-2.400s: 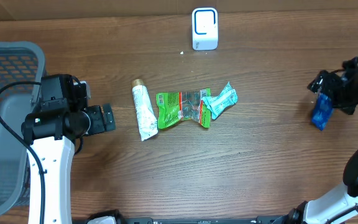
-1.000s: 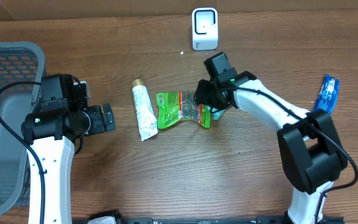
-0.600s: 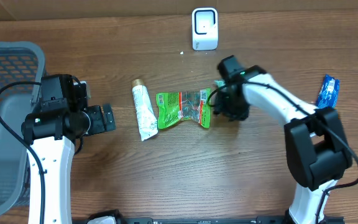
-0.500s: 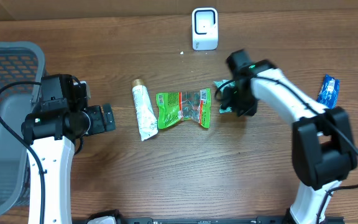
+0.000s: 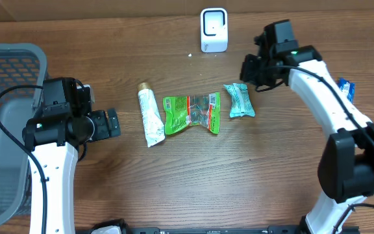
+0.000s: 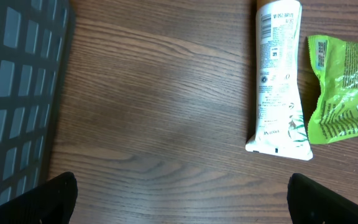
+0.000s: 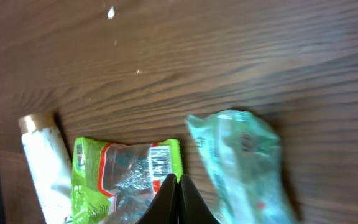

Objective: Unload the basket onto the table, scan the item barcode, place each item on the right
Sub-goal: 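Lower the right gripper and close it on the pale green packet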

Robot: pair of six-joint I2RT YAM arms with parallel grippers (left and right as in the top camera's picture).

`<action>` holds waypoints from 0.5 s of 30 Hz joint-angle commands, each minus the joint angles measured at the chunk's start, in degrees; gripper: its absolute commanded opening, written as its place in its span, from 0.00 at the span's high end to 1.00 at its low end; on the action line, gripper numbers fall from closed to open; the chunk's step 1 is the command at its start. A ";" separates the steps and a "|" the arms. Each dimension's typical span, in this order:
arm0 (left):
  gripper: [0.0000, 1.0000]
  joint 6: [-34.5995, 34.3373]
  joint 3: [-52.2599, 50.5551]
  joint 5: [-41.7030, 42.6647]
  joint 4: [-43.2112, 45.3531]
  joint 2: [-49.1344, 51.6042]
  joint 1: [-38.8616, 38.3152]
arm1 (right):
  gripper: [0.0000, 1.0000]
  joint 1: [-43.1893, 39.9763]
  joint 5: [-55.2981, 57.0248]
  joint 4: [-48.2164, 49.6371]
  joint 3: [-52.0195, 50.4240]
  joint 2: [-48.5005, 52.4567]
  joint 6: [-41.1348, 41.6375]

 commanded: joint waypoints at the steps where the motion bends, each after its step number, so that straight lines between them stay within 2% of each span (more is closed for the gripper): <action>1: 0.00 1.07 0.04 0.59 0.00 -0.13 -0.07 | 0.96 1.38 -0.98 -0.24 0.26 4.92 2.12; 8: 0.01 1.07 0.04 0.59 0.00 -0.13 -0.07 | 0.96 1.16 6.84 -2.91 0.26 9.27 1.77; 15: 0.00 1.07 0.04 0.59 0.00 -0.13 -0.07 | 0.96 1.16 4.35 -5.27 1.07 8.63 -2.08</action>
